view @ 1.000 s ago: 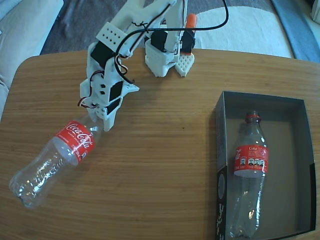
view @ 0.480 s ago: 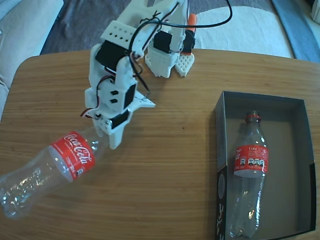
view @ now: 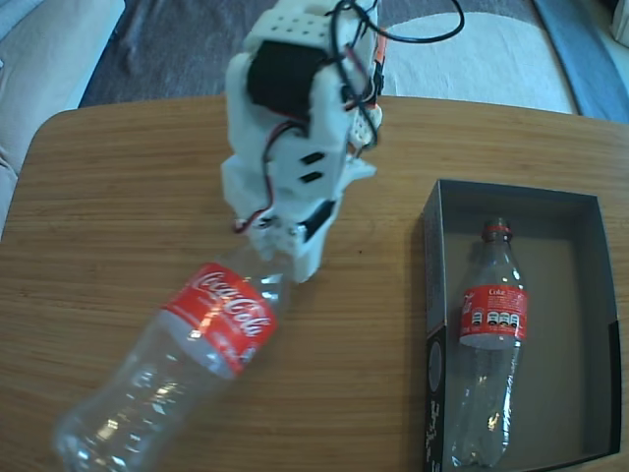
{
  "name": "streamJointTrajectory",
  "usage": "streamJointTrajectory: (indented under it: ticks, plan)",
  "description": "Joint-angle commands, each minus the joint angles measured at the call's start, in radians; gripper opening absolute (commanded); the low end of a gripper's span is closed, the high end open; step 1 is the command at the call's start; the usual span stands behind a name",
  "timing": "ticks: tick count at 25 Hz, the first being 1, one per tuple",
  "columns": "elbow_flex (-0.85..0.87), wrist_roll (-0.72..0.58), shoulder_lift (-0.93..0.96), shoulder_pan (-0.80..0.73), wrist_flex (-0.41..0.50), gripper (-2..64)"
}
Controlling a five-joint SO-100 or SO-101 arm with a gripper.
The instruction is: Grasp the bottles and put them in the box.
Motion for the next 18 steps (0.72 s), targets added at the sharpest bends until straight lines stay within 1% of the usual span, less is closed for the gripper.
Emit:
streamJointTrajectory:
  ticks: [1,7,13,16,18]
  plan:
    - [-0.103,0.017,0.023,-0.071,0.067,-0.4]
    - [-0.249,0.204,0.021,-0.288,0.14,-0.4]
    - [-0.393,0.347,0.006,-0.545,0.247,-0.4]
    - [-0.422,0.422,0.006,-0.669,0.255,-0.4]
    - [-0.43,0.486,0.005,-0.732,0.242,-0.4]
